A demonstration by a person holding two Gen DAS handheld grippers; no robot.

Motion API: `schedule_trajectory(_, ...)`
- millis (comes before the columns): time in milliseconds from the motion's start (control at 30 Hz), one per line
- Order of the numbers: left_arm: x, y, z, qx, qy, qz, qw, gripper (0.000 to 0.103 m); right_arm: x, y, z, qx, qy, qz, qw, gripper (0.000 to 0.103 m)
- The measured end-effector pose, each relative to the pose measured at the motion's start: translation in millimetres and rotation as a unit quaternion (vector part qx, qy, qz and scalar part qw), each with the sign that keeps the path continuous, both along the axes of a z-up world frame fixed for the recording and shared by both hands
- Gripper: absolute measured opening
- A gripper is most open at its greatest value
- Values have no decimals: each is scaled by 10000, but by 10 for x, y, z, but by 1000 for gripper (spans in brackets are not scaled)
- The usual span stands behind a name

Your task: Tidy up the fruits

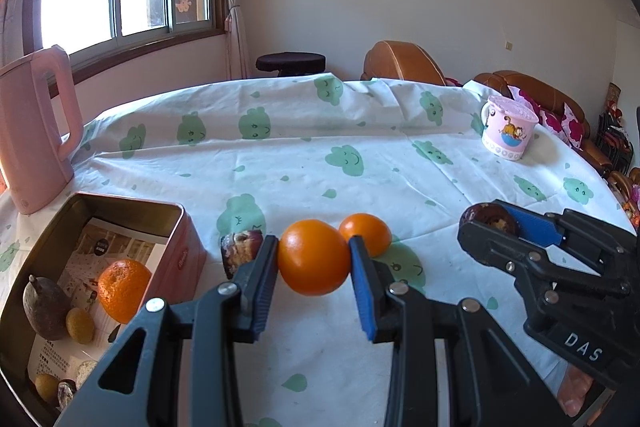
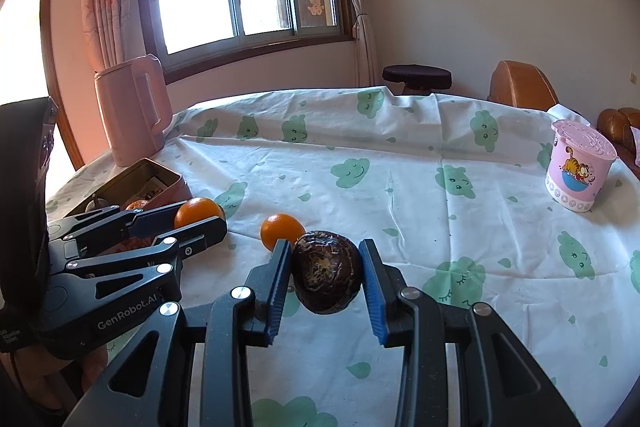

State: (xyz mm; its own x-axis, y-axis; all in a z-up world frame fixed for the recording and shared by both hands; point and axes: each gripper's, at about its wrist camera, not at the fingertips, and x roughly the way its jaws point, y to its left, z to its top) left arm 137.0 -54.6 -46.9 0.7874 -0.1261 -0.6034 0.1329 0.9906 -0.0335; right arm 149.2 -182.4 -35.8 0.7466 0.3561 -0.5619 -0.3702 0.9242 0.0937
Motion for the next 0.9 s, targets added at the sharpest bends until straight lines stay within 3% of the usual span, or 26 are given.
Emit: schedule_trajectory(900, -169, 2, 102, 79, -527, 133, 9985, 37, -159, -24, 87, 57, -465, -49, 9989, 37)
